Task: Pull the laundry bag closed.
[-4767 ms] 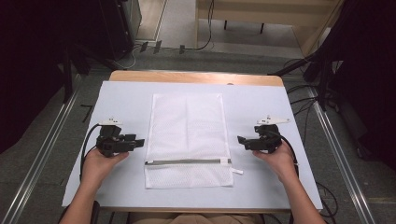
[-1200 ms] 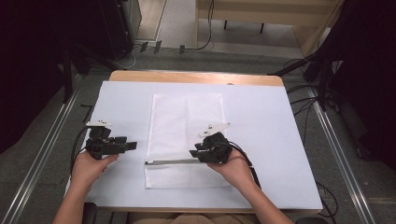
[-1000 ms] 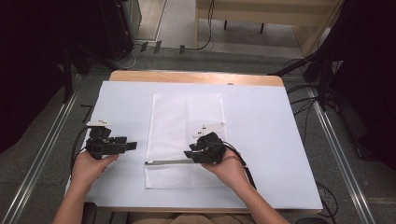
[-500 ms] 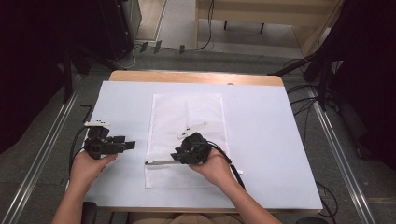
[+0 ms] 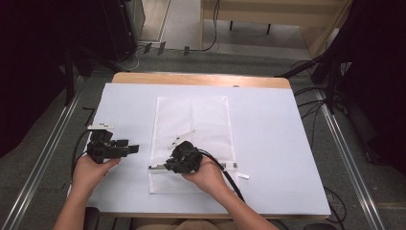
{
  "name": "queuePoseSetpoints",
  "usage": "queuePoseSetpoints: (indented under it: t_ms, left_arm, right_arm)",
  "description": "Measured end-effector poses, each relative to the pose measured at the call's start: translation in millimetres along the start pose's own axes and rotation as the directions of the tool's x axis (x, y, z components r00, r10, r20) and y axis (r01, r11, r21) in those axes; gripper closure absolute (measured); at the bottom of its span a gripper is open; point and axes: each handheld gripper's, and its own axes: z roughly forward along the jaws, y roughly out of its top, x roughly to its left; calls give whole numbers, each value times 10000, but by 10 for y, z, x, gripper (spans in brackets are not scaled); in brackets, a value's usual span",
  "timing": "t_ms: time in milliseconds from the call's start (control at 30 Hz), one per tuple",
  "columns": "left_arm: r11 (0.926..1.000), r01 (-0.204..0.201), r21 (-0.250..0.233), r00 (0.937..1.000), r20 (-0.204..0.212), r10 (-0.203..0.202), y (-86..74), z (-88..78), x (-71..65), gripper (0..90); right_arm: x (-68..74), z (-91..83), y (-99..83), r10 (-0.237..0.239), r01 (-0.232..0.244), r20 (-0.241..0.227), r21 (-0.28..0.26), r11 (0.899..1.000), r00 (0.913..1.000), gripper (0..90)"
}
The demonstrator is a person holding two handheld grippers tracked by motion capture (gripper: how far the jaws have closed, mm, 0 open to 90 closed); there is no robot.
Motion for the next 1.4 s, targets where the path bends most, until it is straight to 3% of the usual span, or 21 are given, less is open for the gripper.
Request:
queuePoseSetpoints:
  t_ms: [300,767,1000,1200,1333,1400]
  left_arm:
    - [10000,6,-3,10000,-5,-6,-2,0,8,380]
    - [10000,33,19,10000,-25,-33,0,-7,27,380]
    - [9999,145,-7,9996,237,-145,-10,-18,51,394]
    - [10000,61,-49,9993,372,-59,-43,-41,57,418]
    - [9997,-215,135,9987,463,209,-67,-36,37,428]
    - [9995,-268,180,9981,558,258,-73,-31,23,430]
  right_arm:
    - [93,209,34,44,-33,-420,246,9997,9991,779]
    - [93,419,103,376,-368,-436,186,9992,9983,752]
    - [114,503,162,457,-446,-442,267,9986,9980,788]
    - [95,513,179,136,-121,-407,369,9992,9991,877]
    - [89,478,204,4,9,-436,300,9995,9990,878]
    - [75,453,242,-276,289,-421,302,9991,9987,878]
